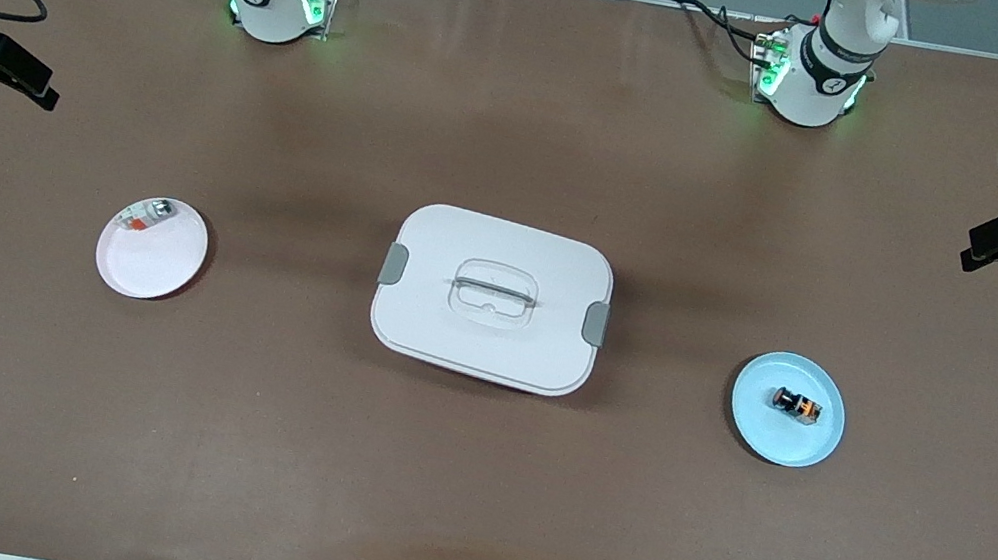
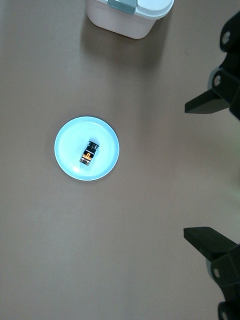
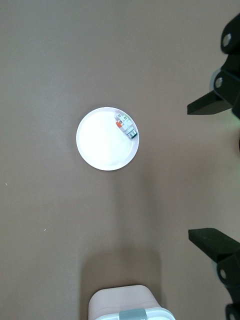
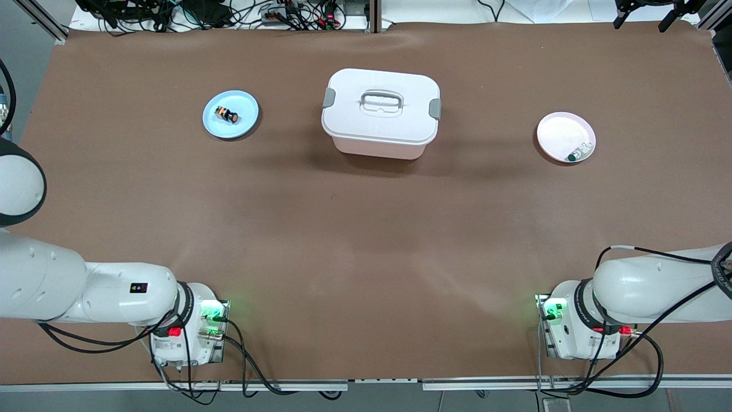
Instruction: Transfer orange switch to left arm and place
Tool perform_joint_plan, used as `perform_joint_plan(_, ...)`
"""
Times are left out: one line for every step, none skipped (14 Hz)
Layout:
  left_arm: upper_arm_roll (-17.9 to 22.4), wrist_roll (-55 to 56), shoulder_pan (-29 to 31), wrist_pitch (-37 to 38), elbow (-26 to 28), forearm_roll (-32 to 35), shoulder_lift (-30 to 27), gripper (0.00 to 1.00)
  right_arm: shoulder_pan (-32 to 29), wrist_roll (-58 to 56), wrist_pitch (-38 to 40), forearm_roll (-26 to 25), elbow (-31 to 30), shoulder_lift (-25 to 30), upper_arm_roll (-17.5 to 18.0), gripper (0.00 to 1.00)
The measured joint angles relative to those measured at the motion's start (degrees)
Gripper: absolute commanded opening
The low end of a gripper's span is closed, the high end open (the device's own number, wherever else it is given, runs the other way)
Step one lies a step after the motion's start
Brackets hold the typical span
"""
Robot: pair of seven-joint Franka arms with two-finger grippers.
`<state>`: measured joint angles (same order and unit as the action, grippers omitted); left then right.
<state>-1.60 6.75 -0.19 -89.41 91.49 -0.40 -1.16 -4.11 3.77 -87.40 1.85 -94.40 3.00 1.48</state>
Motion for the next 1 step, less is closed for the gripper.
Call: perform_joint_plan(-0.04, 0.0, -0.03, 0.0, 0.0, 0.0, 0.0, 1.0, 0.0, -0.19, 0.0, 0.0, 0.0, 0.0, 0.0, 1.0)
